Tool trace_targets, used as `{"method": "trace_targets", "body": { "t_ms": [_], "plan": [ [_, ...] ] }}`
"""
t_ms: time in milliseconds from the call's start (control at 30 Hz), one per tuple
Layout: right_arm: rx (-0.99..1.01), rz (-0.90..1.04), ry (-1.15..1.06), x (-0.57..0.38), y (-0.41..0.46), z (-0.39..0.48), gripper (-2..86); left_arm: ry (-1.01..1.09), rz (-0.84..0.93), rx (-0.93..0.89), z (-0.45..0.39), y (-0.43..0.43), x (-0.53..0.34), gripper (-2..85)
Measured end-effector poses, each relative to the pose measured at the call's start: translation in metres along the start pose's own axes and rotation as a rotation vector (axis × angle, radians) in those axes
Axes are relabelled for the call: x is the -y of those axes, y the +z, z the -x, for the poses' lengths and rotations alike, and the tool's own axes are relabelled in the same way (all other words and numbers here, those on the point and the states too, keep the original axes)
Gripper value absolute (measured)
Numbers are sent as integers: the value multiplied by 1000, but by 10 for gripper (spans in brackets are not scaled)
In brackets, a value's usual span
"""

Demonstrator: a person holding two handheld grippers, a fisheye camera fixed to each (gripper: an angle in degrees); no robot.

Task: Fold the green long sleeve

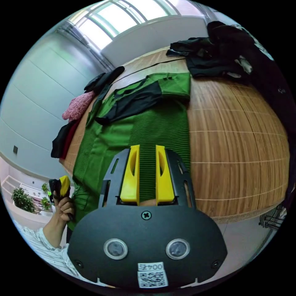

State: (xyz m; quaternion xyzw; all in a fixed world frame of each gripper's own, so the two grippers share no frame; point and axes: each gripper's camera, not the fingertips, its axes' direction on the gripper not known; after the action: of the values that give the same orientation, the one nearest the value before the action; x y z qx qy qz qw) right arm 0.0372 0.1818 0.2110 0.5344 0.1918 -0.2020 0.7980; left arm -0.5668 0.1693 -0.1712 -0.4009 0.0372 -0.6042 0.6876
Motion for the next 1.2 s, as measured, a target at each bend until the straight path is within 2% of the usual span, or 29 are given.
{"method": "trace_targets", "body": {
  "t_ms": [133,333,433,567,667,767,867,1067,1200],
  "plan": [
    [-80,-107,-18,-3,-14,-20,15,45,57,127,24,44,-21,23],
    [-276,-205,-309,14,3,2,-6,146,138,363,50,114,-43,46],
    [-194,-109,-322,20,21,-19,-8,341,144,539,39,155,-35,76],
    [-17,74,-297,34,46,-56,-8,590,254,757,36,233,13,95],
    [138,85,-222,37,48,-95,-8,787,350,934,52,306,42,99],
    [190,91,-192,34,53,-116,-8,998,457,1157,93,375,51,103],
    [173,87,-200,29,56,-124,-8,1072,553,1220,136,411,59,106],
    [189,83,-186,21,61,-147,-8,1098,654,1247,206,429,71,104],
    [186,82,-187,16,64,-157,-8,1077,605,1270,232,422,91,44]
  ]
}}
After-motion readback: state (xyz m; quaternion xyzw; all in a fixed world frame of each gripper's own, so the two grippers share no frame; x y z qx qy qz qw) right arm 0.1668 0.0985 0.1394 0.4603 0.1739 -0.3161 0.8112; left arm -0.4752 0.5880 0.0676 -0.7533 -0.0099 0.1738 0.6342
